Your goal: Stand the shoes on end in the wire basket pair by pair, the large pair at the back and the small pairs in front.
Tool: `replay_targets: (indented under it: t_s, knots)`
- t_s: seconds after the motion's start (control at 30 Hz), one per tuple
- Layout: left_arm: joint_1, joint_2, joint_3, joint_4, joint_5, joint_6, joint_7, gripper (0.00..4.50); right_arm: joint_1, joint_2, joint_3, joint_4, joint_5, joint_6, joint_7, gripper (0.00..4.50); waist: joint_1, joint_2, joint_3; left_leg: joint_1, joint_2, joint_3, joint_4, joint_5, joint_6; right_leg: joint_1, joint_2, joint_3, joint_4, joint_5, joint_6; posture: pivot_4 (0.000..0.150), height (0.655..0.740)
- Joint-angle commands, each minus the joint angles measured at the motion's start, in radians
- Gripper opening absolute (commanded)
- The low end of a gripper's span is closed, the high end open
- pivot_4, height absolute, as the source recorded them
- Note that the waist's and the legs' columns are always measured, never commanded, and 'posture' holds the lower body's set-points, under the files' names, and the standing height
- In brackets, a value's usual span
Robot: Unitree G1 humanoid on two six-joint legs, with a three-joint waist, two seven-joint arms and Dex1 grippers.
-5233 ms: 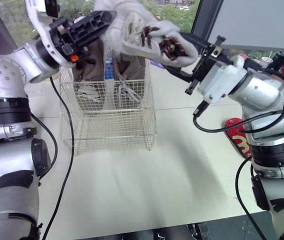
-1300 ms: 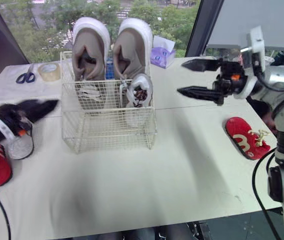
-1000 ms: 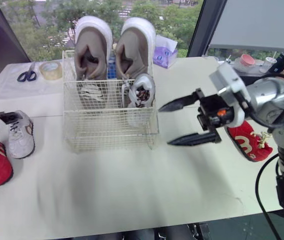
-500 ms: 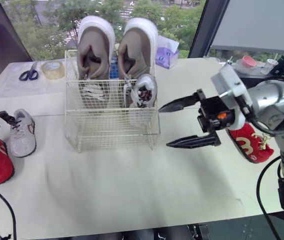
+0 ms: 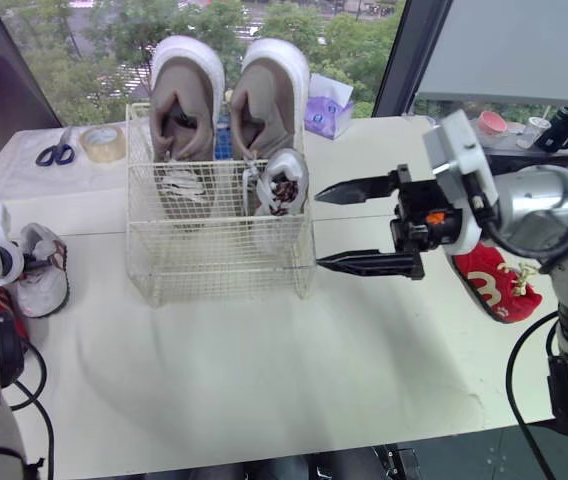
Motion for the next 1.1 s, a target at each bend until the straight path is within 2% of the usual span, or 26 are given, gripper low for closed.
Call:
replay_targets:
  t_s: [0.03, 0.17, 0.3, 0.33, 0.37, 0.43, 0.47, 0.53, 0.57, 0.63, 0.7, 0.8, 0.87, 1.1]
  knots:
    - [-0.045, 0.031, 0.032, 0.007, 0.023, 0.048, -0.005, 0.03, -0.012, -0.003, -0.023, -0.011, 0.011, -0.010, -0.012, 4.50, 0.000, -0.001, 0.000, 0.000, 0.000, 0.000, 0.000, 0.000, 0.000, 0.000, 0.000, 0.000, 0.000, 0.000, 0.000, 0.150, 0.7400]
    - [-0.132, 0.087, 0.119, -0.061, -0.014, 0.107, 0.050, 0.03, -0.016, -0.012, -0.004, 0.022, -0.002, -0.027, 0.032, 4.50, 0.001, -0.008, 0.000, -0.003, 0.000, 0.000, 0.000, 0.000, 0.001, -0.002, 0.000, 0.000, -0.001, 0.000, 0.000, 0.150, 0.7400]
    - [-0.162, 0.135, 0.207, -0.209, -0.063, 0.306, 0.063, 0.03, -0.015, -0.025, 0.009, 0.054, -0.001, -0.026, 0.084, 4.50, 0.000, -0.013, 0.000, -0.004, 0.000, -0.001, 0.000, -0.002, 0.003, -0.002, 0.000, -0.001, -0.002, 0.000, 0.000, 0.150, 0.7400]
    - [-0.119, 0.142, 0.249, -0.345, -0.083, 0.384, 0.072, 0.03, -0.011, -0.024, -0.005, 0.065, 0.037, 0.009, 0.085, 4.50, -0.001, -0.013, 0.000, -0.004, 0.000, -0.001, 0.000, -0.002, 0.004, -0.002, -0.001, -0.001, -0.002, 0.000, 0.001, 0.150, 0.7400]
    - [0.004, 0.131, 0.318, -0.633, -0.091, 0.410, 0.086, 0.03, 0.003, -0.029, -0.016, 0.064, 0.089, 0.054, 0.097, 4.50, -0.003, -0.013, 0.000, -0.004, 0.000, -0.001, 0.000, -0.002, 0.004, -0.001, -0.003, -0.001, -0.001, 0.000, 0.001, 0.150, 0.7400]
    - [0.232, 0.033, 0.485, -1.153, -0.047, 0.312, 0.180, 0.03, 0.026, -0.032, -0.023, 0.053, 0.164, 0.122, 0.103, 4.50, -0.006, -0.012, 0.000, -0.003, 0.000, -0.002, -0.001, -0.002, 0.002, -0.001, -0.004, 0.001, -0.002, 0.001, 0.002, 0.150, 0.7400]
    - [0.280, -0.033, 0.546, -1.335, -0.048, 0.322, 0.218, 0.03, 0.031, -0.032, -0.023, 0.053, 0.183, 0.142, 0.101, 4.50, -0.004, -0.013, 0.000, -0.004, -0.001, -0.004, 0.000, 0.000, 0.000, 0.000, -0.005, 0.001, -0.002, 0.001, 0.002, 0.150, 0.7400]
    - [0.315, -0.143, 0.610, -1.539, -0.109, 0.300, 0.221, 0.03, 0.028, -0.027, -0.017, 0.068, 0.182, 0.152, 0.095, 4.50, 0.007, -0.014, 0.000, -0.004, -0.002, -0.005, 0.002, 0.000, 0.000, 0.001, -0.006, 0.000, -0.003, 0.001, 0.003, 0.150, 0.7400]
    - [0.288, -0.258, 0.669, -1.646, -0.212, 0.275, 0.218, 0.03, 0.023, -0.019, -0.011, 0.082, 0.172, 0.151, 0.089, 4.50, 0.010, -0.015, 0.000, -0.005, -0.002, -0.005, 0.003, 0.000, 0.000, 0.002, -0.006, 0.000, -0.003, 0.002, 0.003, 0.150, 0.7400]
    - [0.267, -0.450, 0.739, -1.819, -0.331, 0.178, 0.243, 0.03, 0.019, -0.013, 0.006, 0.100, 0.148, 0.144, 0.088, 4.50, 0.011, -0.015, 0.000, -0.004, -0.002, -0.005, 0.006, -0.001, 0.000, 0.005, -0.006, -0.001, -0.006, 0.003, 0.005, 0.150, 0.7400]
    - [0.354, -0.586, 0.662, -2.004, -0.332, 0.111, 0.282, 0.03, 0.023, -0.021, 0.026, 0.114, 0.134, 0.149, 0.104, 4.50, 0.006, -0.014, -0.001, -0.004, -0.001, -0.006, 0.011, -0.004, 0.006, 0.007, -0.006, -0.001, -0.005, 0.003, 0.005, 0.150, 0.7400]
    - [0.428, -0.640, 0.527, -2.111, -0.300, 0.042, 0.292, 0.03, 0.024, -0.044, 0.039, 0.125, 0.146, 0.181, 0.133, 4.50, 0.001, -0.014, 0.000, -0.002, -0.001, -0.004, 0.014, -0.006, 0.008, 0.008, -0.006, 0.001, -0.003, 0.004, 0.006, 0.150, 0.7400]
    - [0.481, -0.592, 0.430, -2.106, -0.224, -0.045, 0.259, 0.03, 0.024, -0.043, 0.042, 0.133, 0.156, 0.201, 0.139, 4.50, 0.003, -0.014, 0.000, -0.002, 0.000, -0.004, 0.015, -0.005, 0.008, 0.008, -0.002, 0.001, -0.002, 0.005, 0.004, 0.150, 0.7400]
    - [0.641, -0.686, 0.122, -1.937, -0.045, -0.481, 0.176, 0.03, 0.051, -0.079, 0.043, 0.142, 0.148, 0.246, 0.153, 4.50, 0.012, -0.008, -0.003, -0.003, 0.001, -0.004, 0.017, -0.005, 0.008, 0.008, 0.000, 0.001, -0.004, 0.005, -0.002, 0.150, 0.7400]
